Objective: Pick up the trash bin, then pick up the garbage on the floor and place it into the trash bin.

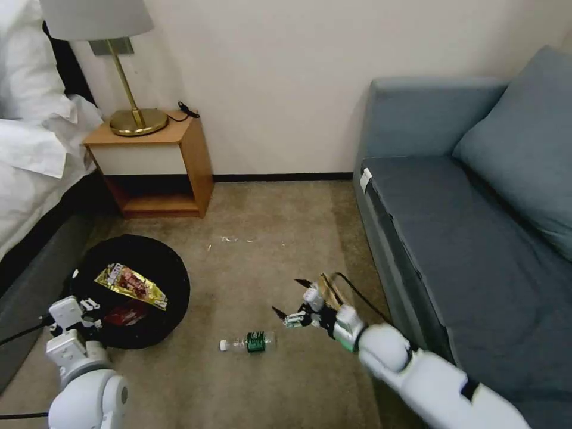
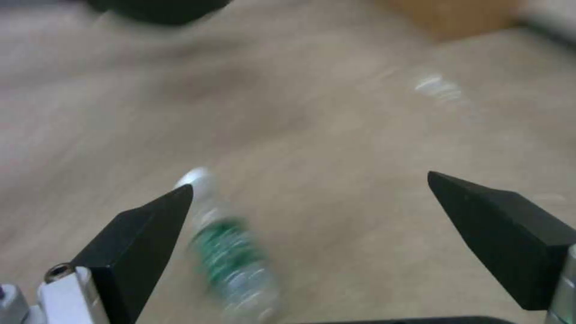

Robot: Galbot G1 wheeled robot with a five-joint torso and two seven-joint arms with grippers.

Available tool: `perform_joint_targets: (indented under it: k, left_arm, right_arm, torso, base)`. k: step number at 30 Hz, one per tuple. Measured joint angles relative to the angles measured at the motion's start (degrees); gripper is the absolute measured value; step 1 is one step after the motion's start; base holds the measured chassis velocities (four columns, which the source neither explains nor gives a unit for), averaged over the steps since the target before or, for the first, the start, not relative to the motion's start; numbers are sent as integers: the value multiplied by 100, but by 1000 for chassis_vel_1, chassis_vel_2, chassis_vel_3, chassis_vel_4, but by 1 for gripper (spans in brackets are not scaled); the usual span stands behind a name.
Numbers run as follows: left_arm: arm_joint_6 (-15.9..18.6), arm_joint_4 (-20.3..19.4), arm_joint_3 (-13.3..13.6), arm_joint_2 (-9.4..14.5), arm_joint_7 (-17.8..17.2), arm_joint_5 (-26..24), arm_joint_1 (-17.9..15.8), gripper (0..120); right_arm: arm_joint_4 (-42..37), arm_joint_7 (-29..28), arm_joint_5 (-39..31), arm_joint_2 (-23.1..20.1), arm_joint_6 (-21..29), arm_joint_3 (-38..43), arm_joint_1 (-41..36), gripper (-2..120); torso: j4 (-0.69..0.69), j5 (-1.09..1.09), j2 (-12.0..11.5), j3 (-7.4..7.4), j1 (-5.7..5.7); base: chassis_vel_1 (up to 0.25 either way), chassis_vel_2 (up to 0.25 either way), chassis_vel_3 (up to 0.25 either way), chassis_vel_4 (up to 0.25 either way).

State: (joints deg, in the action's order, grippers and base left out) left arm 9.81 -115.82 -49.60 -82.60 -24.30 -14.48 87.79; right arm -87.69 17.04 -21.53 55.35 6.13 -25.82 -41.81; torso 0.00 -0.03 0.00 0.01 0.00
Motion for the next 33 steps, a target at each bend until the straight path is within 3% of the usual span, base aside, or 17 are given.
perform_joint_targets:
  k: [2, 7, 15, 20, 27, 29, 33]
  left_arm:
    - [-1, -56, 8, -48, 0, 44, 17, 5]
    - [-16, -113, 17, -148, 0, 114, 36, 5]
    - [-94, -165, 23, -281, -9, 221, 118, 5]
    - [-119, -158, 24, -312, -14, 269, 117, 5]
    - [-110, -54, 50, -349, -21, 294, -3, 5]
    - [-109, -47, 50, -349, -22, 295, -7, 5]
    - [-97, -36, 53, -349, -25, 301, -22, 5]
  right_arm:
    - [434, 581, -57, 126, 367, -1045, 942, 100]
    - [1191, 935, 291, 666, 389, -1765, 1441, 100]
    - [2204, 1010, 974, 1489, 170, -1643, 1165, 100]
    - [2561, 1019, 1413, 1706, 52, -1377, 969, 99]
    - [2711, 1058, 1723, 1778, -36, -1098, 742, 71]
    - [2725, 1059, 1755, 1792, -42, -1085, 726, 69]
    - [2867, 1078, 1968, 1884, -205, -933, 620, 50]
  torso:
    - [1, 1, 0, 0, 0]
    - [0, 1, 0, -1, 0]
    - [0, 3, 0, -1, 0]
    - [0, 3, 0, -1, 0]
    - [-1, 3, 0, -1, 0]
    - [-1, 2, 0, -1, 0]
    - [0, 3, 0, -1, 0]
  base:
    - [0, 0, 0, 0]
    - [0, 0, 0, 0]
    - [0, 0, 0, 0]
    - [0, 0, 0, 0]
    - [0, 0, 0, 0]
    - [0, 0, 0, 0]
    - [0, 0, 0, 0]
